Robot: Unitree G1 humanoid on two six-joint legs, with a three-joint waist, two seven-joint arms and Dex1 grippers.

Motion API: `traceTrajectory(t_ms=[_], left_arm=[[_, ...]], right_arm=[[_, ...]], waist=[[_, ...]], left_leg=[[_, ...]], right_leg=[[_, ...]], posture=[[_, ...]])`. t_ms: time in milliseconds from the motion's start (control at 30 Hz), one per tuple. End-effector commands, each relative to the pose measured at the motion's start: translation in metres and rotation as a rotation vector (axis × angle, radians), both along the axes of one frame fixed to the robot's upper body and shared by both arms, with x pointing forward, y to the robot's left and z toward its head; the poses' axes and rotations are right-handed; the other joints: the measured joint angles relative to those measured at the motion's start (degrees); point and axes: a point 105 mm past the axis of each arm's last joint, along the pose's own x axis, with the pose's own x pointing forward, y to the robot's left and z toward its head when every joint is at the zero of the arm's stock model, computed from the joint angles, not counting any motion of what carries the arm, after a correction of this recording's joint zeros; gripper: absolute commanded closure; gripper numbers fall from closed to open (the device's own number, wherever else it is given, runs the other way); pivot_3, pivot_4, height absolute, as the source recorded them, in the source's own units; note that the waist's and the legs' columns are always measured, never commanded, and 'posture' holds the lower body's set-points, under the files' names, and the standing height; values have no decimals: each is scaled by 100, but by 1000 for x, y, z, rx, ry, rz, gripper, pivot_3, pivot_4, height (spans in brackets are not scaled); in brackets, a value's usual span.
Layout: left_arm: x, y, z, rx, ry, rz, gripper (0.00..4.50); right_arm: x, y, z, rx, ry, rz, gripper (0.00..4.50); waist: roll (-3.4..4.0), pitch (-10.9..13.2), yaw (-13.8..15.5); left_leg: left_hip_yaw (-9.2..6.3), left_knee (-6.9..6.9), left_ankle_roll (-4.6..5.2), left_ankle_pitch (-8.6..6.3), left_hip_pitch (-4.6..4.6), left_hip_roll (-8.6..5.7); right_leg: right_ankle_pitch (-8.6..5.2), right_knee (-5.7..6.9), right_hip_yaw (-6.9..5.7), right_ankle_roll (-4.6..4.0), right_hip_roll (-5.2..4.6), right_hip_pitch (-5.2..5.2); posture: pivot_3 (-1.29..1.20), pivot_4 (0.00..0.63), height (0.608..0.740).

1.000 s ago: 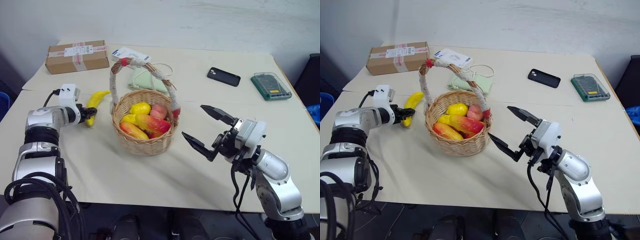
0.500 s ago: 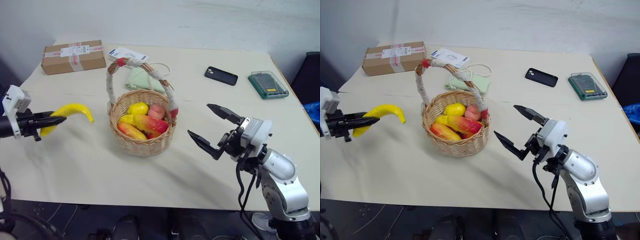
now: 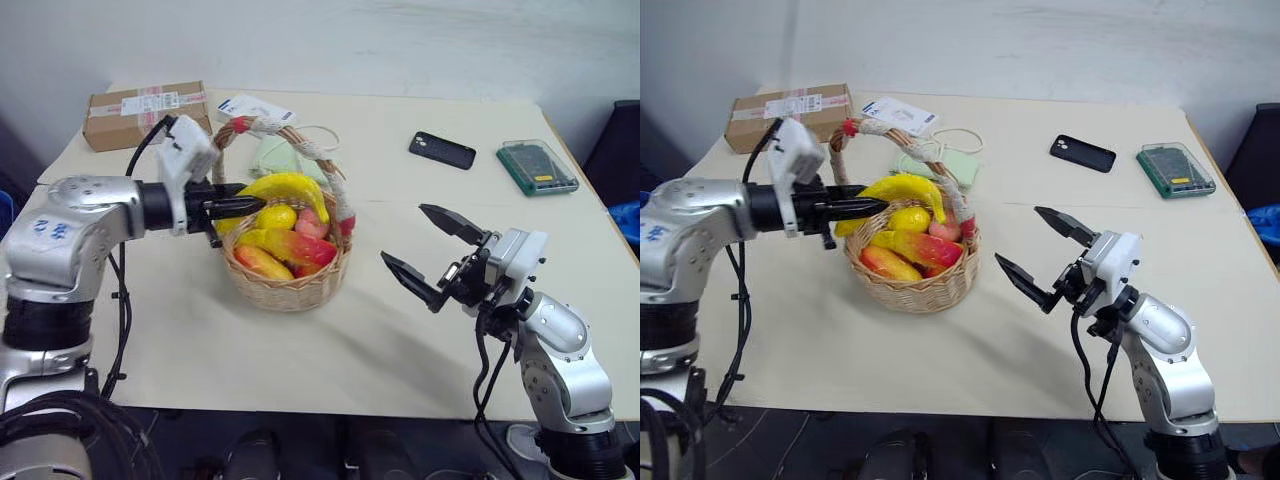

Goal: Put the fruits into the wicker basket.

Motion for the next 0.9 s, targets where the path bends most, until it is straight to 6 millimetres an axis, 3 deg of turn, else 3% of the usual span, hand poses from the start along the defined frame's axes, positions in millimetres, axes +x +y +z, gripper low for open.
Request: traceTrajectory(t_ms=[33, 200, 333, 400, 533, 600, 667, 767, 900], left_arm=[[0, 4, 3, -3, 10, 18, 3032], [-22, 16, 16, -26, -69, -159, 1534], [-53, 59, 15, -24, -23, -225, 1534], [-53, 86, 19, -1, -52, -137, 1534], [-72, 124, 29, -100, -169, -140, 740], [-78, 144, 17, -117, -167, -104, 76], [-84, 158, 6, -134, -110, -80, 33], [-90, 165, -6, -109, -62, -74, 33], [-97, 148, -7, -177, -46, -133, 33]], right_arm=[[-8, -1, 8, 6, -42, -7, 0], [-11, -10, 2, -1, -32, -38, 0], [-16, -12, 1, -18, -13, -15, 0], [-20, -6, 5, -33, 6, 31, 0], [-14, 23, 12, -53, 104, 144, 0], [-8, 37, 13, -79, 137, 197, 0], [4, 43, 17, -94, 160, 224, 0], [30, 46, 13, -157, 219, 194, 0], [45, 64, 17, -195, 270, 241, 0]], waist=[[2, 1, 4], [2, 2, 3], [9, 6, -17], [12, 8, -46], [13, 8, -62], [14, 8, -70], [14, 9, -93], [7, 6, -98], [4, 5, -61]], left_leg=[[0, 0, -1, 1, -2, 1], [2, 1, -2, 1, -1, 0], [5, 0, -3, 1, 0, 2], [7, 0, -3, 1, 1, 3], [4, 1, 0, 1, 5, 1], [0, 0, 3, 1, 3, -1], [-2, -1, 3, 0, 2, 0], [-1, -1, 5, -1, -10, 0], [-4, -1, 15, -6, -22, -2]], right_leg=[[0, 0, 0, 0, 1, -2], [0, 0, 0, -1, -2, -2], [-3, 1, -1, -5, -3, -3], [-3, 3, -1, -6, -3, -5], [-4, 4, -2, -8, -10, -3], [-5, 6, -11, -10, -17, -3], [-8, 6, -14, -14, -18, -4], [-8, 4, -15, -15, -19, -14], [-8, -8, -20, -15, -27, -16]], posture=[[0, 150, 740], [0, 150, 740], [0, 150, 740], [0, 150, 740], [0, 150, 740], [0, 150, 740], [0, 150, 740], [0, 150, 740], [0, 150, 740]])
